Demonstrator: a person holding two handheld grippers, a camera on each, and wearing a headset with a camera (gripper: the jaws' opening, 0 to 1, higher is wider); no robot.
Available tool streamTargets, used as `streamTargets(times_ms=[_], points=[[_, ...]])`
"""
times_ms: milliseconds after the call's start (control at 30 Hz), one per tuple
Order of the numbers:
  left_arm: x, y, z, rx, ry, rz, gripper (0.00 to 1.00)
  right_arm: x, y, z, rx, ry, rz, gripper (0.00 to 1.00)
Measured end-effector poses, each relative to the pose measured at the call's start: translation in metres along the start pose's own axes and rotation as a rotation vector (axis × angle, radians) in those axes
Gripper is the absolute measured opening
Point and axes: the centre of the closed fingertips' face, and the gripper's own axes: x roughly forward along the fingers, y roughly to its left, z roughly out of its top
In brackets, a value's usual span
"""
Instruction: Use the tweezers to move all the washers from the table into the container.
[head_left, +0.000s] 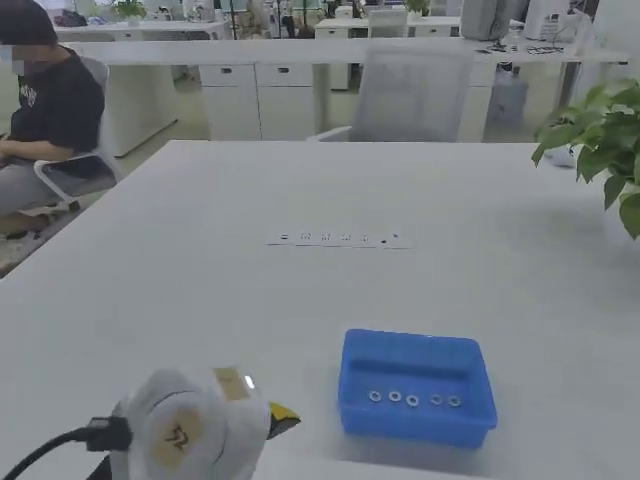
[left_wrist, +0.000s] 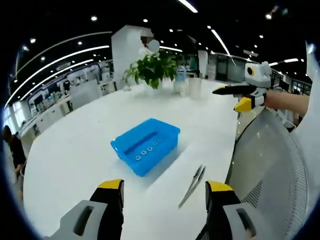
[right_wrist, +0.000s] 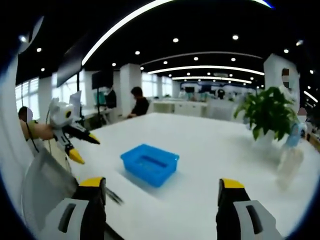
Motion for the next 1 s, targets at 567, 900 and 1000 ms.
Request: streamTargets(times_ms=[567, 900, 1000], points=[[-0.031, 0.013, 0.046, -0.201, -0.462, 0.232, 0.99, 0.009, 0.004, 0.018, -0.166, -0.15, -0.063, 0.99], [-0.045, 0.024, 0.053, -0.264, -0.561, 0.256, 0.99, 0.008, 0.001, 0.024, -0.128, -0.19, -0.08, 0.99], [-0.044, 0.022, 0.053, -0.249, -0.558, 0.254, 0.99, 0.009, 0.002, 0.023, -0.13, -0.185, -0.077, 0.98]])
